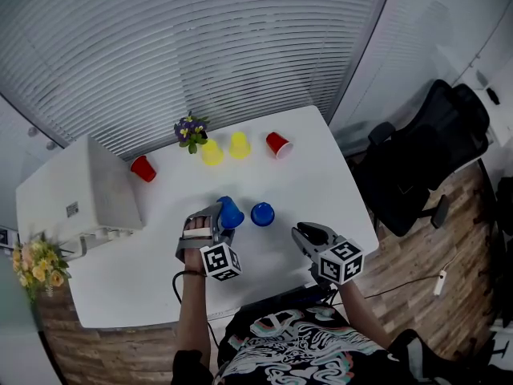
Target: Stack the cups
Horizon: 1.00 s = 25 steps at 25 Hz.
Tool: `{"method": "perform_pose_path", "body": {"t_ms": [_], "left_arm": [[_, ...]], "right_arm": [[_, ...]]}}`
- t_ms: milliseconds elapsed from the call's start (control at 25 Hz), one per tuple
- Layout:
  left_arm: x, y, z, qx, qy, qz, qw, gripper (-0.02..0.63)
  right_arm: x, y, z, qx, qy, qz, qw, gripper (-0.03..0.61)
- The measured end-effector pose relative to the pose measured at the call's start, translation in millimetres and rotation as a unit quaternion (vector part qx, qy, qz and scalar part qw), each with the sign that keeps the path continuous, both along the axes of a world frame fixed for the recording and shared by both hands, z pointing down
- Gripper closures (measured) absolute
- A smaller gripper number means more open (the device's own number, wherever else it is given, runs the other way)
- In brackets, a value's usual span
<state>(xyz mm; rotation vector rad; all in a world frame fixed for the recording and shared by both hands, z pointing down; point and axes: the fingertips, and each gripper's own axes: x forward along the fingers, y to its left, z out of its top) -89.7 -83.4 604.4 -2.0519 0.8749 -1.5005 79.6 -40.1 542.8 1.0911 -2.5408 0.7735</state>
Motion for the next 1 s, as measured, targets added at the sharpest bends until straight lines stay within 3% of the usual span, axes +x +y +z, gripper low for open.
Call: {"method": "perform_pose_path", "body": {"t_ms": [160, 320, 640, 1000], "left_arm": [[2.8, 2.4, -0.1, 0.009, -0.014, 0.010, 0.9998, 0.239], [7.1, 8.1, 0.6, 0.012, -0.027, 0.029, 0.9991, 0.239], [7.2, 21.5, 1.7, -0.012, -0.023, 0.039, 0.9989, 0.233], [19.5, 41.0, -1.1, -0.076, 0.037, 0.049, 0.9952, 0.235]], "right_arm": [[0.4, 0.8, -1.2, 0.001, -0.007, -0.005, 1.000, 0.500], [-5.8, 6.6, -9.1, 0.001, -0.052, -0.021, 0.998, 0.488], [-10.3, 11.7, -6.2, -0.003, -0.046, -0.035, 0.998, 0.486], [-6.7, 16.0, -4.6, -0.004, -0.042, -0.034, 0.999, 0.486]]}}
